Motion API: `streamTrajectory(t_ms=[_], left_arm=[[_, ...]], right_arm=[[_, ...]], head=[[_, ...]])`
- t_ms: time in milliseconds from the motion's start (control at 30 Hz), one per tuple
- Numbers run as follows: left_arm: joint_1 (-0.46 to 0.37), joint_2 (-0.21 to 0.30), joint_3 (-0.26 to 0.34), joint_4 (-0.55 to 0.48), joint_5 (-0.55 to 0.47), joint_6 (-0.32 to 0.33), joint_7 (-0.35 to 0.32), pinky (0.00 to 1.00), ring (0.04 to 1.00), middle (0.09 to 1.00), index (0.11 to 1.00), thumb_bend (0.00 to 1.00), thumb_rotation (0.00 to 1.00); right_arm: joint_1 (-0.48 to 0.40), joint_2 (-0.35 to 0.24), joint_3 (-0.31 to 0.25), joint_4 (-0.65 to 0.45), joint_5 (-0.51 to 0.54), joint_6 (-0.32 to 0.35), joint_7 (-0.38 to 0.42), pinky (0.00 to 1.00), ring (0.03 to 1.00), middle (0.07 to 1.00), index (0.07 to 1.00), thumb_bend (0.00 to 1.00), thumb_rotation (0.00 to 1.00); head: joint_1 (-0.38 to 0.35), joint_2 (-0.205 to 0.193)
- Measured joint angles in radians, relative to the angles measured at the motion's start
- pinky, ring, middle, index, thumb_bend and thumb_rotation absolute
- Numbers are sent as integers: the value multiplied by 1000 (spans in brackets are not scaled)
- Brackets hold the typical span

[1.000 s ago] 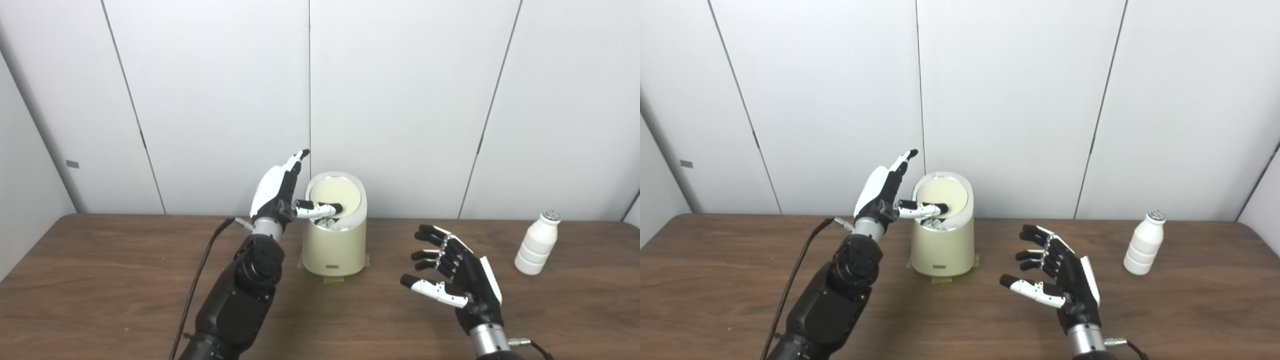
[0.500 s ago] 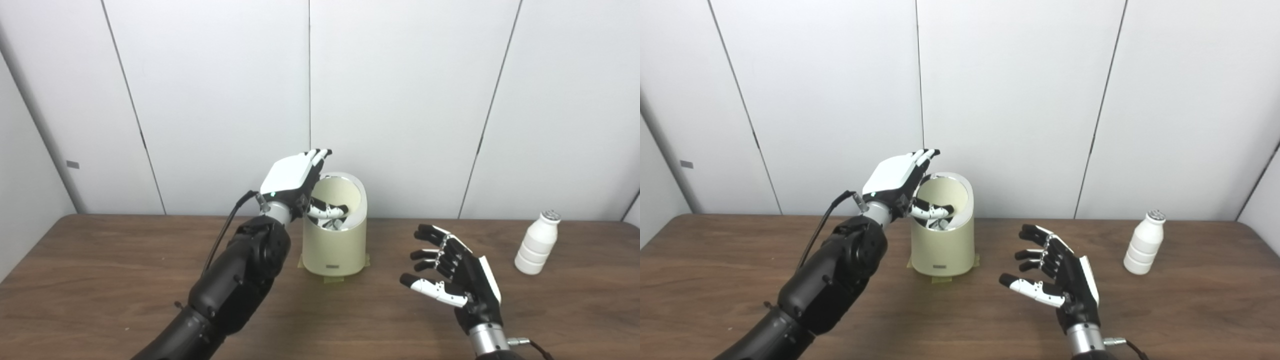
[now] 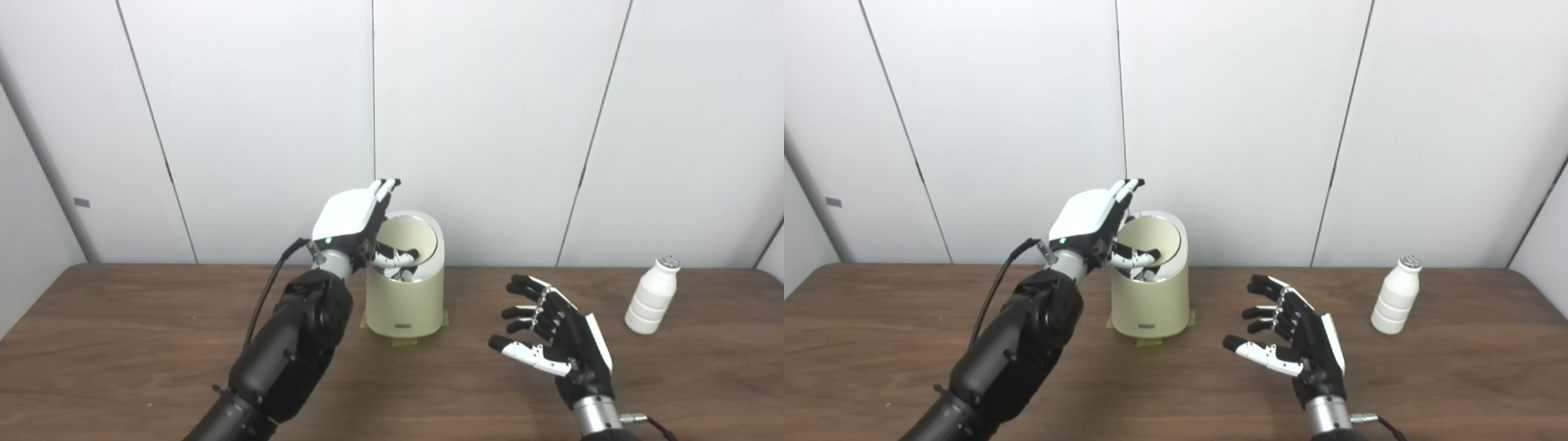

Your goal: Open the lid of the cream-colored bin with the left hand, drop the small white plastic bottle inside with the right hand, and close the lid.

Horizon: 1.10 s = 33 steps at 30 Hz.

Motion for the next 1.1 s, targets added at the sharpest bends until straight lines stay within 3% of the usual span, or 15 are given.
streamTrajectory(t_ms=[167, 333, 467, 600, 733, 933, 1100], left_arm=[[53, -24, 133, -37, -92, -105, 138, 699, 903, 954, 961, 642, 87], [84, -51, 271, -100, -211, -182, 234, 775, 880, 892, 932, 650, 82], [189, -55, 323, -212, -302, -198, 227, 691, 856, 882, 906, 633, 111], [327, -66, 364, -276, -405, -191, 195, 697, 830, 863, 883, 631, 125], [410, -94, 396, -292, -474, -198, 196, 713, 785, 829, 853, 641, 157], [467, -132, 411, -290, -570, -290, 201, 554, 673, 775, 846, 694, 254], [497, -111, 407, -215, -626, -402, 159, 513, 636, 746, 836, 732, 343]], right_arm=[[0, 0, -1, 0, -2, 0, -1, 475, 576, 739, 723, 759, 134], [0, 0, 0, 1, -4, 0, -1, 475, 577, 736, 723, 750, 131], [0, 0, -1, 1, -4, 0, -1, 466, 578, 741, 724, 744, 131], [0, -1, -5, -1, -4, 1, -3, 468, 578, 746, 719, 779, 165], [0, -1, -5, -2, -2, 5, -2, 467, 570, 753, 719, 785, 158], [1, -1, -5, -12, -2, 21, -2, 472, 570, 753, 719, 792, 175], [1, -2, -5, -18, -3, 26, -1, 481, 567, 742, 725, 764, 143]], head=[[0, -3], [2, -5], [2, -5], [11, 0], [14, 2], [15, 0], [-11, -11]])
